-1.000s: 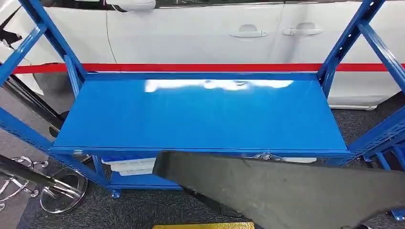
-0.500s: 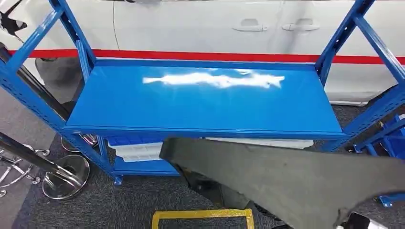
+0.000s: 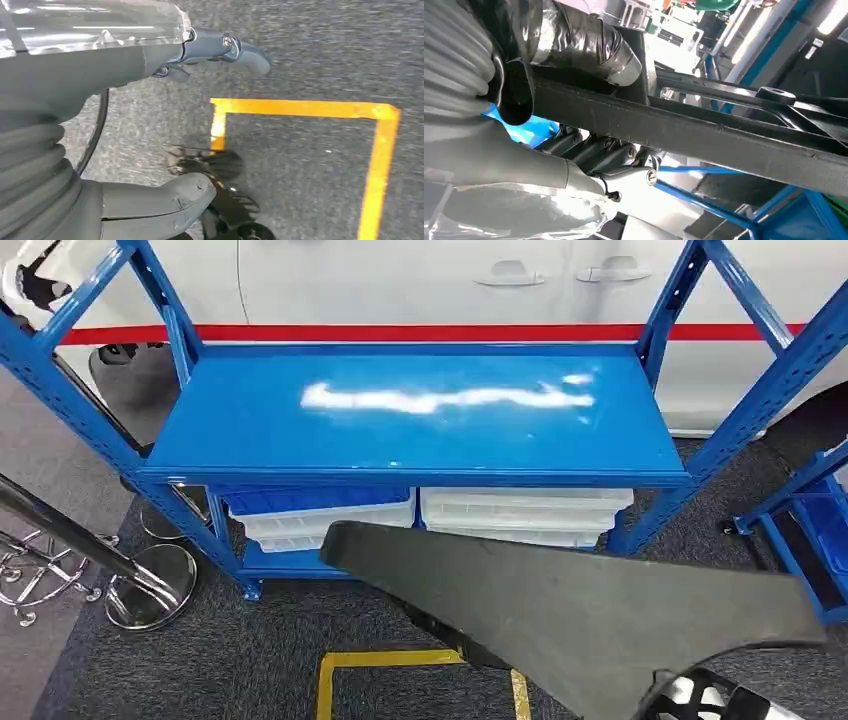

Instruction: Take the parts from the cabinet and place them on the table.

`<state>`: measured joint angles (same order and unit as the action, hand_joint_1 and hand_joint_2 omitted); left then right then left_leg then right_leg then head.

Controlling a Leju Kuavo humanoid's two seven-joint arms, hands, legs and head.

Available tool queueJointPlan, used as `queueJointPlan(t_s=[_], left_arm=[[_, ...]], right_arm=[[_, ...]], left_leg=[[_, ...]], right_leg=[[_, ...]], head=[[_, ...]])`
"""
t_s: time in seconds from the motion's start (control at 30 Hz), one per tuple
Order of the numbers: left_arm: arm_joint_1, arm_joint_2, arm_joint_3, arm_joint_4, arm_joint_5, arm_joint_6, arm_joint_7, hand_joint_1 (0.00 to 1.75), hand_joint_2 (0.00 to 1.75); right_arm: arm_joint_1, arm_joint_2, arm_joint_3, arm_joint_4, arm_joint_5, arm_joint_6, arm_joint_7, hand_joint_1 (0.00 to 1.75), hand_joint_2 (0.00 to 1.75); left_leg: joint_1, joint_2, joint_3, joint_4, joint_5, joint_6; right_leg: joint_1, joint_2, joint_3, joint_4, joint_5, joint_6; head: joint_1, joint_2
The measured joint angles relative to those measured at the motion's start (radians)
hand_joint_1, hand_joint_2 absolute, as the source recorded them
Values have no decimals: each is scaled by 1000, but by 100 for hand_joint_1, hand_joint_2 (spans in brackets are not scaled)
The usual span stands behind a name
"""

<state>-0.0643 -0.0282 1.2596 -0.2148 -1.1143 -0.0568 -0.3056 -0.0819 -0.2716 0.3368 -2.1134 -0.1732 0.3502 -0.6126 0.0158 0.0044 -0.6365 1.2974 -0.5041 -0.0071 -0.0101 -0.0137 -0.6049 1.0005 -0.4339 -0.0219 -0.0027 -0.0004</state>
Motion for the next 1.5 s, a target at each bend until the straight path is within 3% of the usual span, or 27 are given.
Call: queueJointPlan(t_s=[0.03,0.07,0.1,0.13,0.23,0.27,0.37,0.4,0.47,0.53,0.57,0.63,0.67,0.73,0.77,0.83,0.9,0.93,1.0,1.07,1.1,1.13,1.2,1.27,1.33,1.43,1.5], left_arm=[[-2,1,0,0,-2,0,0,0,175],[-5,2,0,0,-2,0,-1,0,175],[-8,4,0,0,-2,0,-1,0,175],[-11,6,0,0,-3,-1,-2,0,175],[-9,6,0,0,-5,-3,-4,0,175],[-11,5,0,0,-7,-4,-3,0,175],[-10,4,0,0,-8,-5,-3,0,175],[-11,4,0,0,-9,-5,-3,0,175],[-11,4,0,0,-9,-5,-3,0,175],[-11,4,0,0,-10,-6,-3,0,175],[-11,4,0,0,-10,-6,-3,0,175],[-10,0,0,0,-11,-3,-3,0,175],[-10,0,0,0,-11,-2,-3,0,175],[-10,0,0,0,-11,5,0,0,175],[-10,0,0,0,-11,7,3,0,175],[-5,-2,0,0,-11,13,8,0,175],[-6,-1,0,0,-11,19,9,0,175],[-7,0,0,0,-13,20,9,0,175],[-6,1,0,0,-16,21,9,0,175],[-6,5,0,0,-16,24,10,0,175],[-6,6,0,0,-16,27,9,0,175],[-4,8,0,0,-15,29,10,0,175],[-5,9,2,0,-8,33,10,0,175],[-5,11,6,0,-4,40,14,0,175],[-7,13,9,0,4,50,19,0,175],[-6,13,24,0,17,63,30,0,175],[-6,13,29,0,19,76,35,0,175]], right_arm=[[-2,0,0,0,0,0,2,143,175],[-3,0,-1,-1,0,0,2,143,175],[-4,0,-2,-6,0,0,3,143,175],[-6,0,-4,-9,0,-1,3,143,175],[-14,0,-5,-11,1,-11,11,143,175],[-12,0,-6,-11,2,-12,13,143,175],[-14,0,-6,-14,5,-17,20,143,175],[-14,0,-6,-14,5,-18,20,143,175],[-14,0,-6,-14,6,-20,20,143,175],[-14,0,-6,-14,10,-26,20,143,175],[-16,0,-6,-14,14,-29,20,143,175],[-18,0,-7,-22,24,-38,19,143,175],[-18,1,-8,-24,27,-42,18,143,175],[-18,0,-8,-26,32,-47,16,143,175],[-17,0,-8,-25,38,-48,16,143,175],[-17,0,-8,-28,45,-51,14,143,175],[-16,-1,-7,-28,56,-51,13,143,175],[-16,-1,-6,-28,61,-51,11,143,175],[-16,-2,-4,-28,72,-47,11,143,175],[-16,-2,-2,-29,72,-46,11,143,175],[-17,-2,-1,-30,71,-46,11,143,175],[-19,-3,0,-31,71,-46,11,143,175],[-19,-3,2,-33,71,-47,7,143,175],[-18,-8,3,-33,69,-47,5,143,175],[-20,-15,4,-34,66,-47,5,143,175],[-13,-19,4,-34,65,-48,5,143,175],[-6,-21,4,-34,66,-50,5,143,175]], left_leg=[[0,0,49,-57,27,4],[-1,-1,122,-150,12,12],[-10,-2,218,-277,-33,18],[-9,-3,255,-355,-62,20],[-10,-3,224,-357,-38,32],[-4,7,211,-357,-23,39],[-8,10,158,-346,15,59],[-9,10,140,-339,24,59],[-11,11,91,-317,44,58],[-11,11,51,-302,62,53],[-12,10,37,-297,73,50],[-16,8,29,-290,88,41],[-15,8,24,-294,103,35],[-13,7,14,-299,119,23],[-12,5,6,-293,109,17],[-9,2,-27,-209,-8,11],[-6,2,-62,-64,-94,2],[-4,2,-75,0,-90,-1],[-1,1,-49,10,-8,-3],[5,-22,56,-132,38,1],[7,-63,118,-220,8,5],[5,-73,156,-280,-13,8],[2,-57,156,-301,-32,11],[8,-37,144,-306,-18,30],[7,-11,135,-307,-4,46],[-1,23,111,-304,11,50],[-6,46,102,-302,16,52]], right_leg=[[0,1,-19,6,10,3],[0,2,-30,10,21,7],[5,2,-34,14,28,13],[4,-2,-33,13,39,19],[7,-1,-47,-3,82,37],[-1,9,-60,8,51,40],[-4,11,-98,185,-150,49],[-4,11,-107,250,-175,52],[-4,11,-100,338,-123,54],[-3,11,-25,271,-42,50],[-2,12,41,191,-44,44],[5,10,189,-23,-119,28],[8,11,191,-38,-125,28],[10,11,171,-39,-111,20],[-3,5,163,-45,-95,9],[-2,4,134,-43,-73,-7],[-1,6,105,-37,-52,-5],[-2,13,87,-31,-42,-1],[-4,19,53,-17,-27,5],[-5,33,23,2,-17,15],[-6,39,12,11,-13,19],[-2,47,5,20,-10,24],[-2,64,-8,22,6,40],[-4,82,-16,22,20,54],[-3,43,-56,99,-52,58],[-3,23,-135,311,-161,66],[-3,18,-108,301,-142,63]], head=[[0,0],[0,0],[0,0],[0,0],[0,0],[0,0],[1,0],[1,0],[1,0],[1,0],[1,0],[0,0],[1,0],[1,0],[0,0],[0,0],[0,0],[0,0],[0,0],[0,0],[0,0],[1,0],[0,0],[0,0],[2,0],[2,0],[2,0]])
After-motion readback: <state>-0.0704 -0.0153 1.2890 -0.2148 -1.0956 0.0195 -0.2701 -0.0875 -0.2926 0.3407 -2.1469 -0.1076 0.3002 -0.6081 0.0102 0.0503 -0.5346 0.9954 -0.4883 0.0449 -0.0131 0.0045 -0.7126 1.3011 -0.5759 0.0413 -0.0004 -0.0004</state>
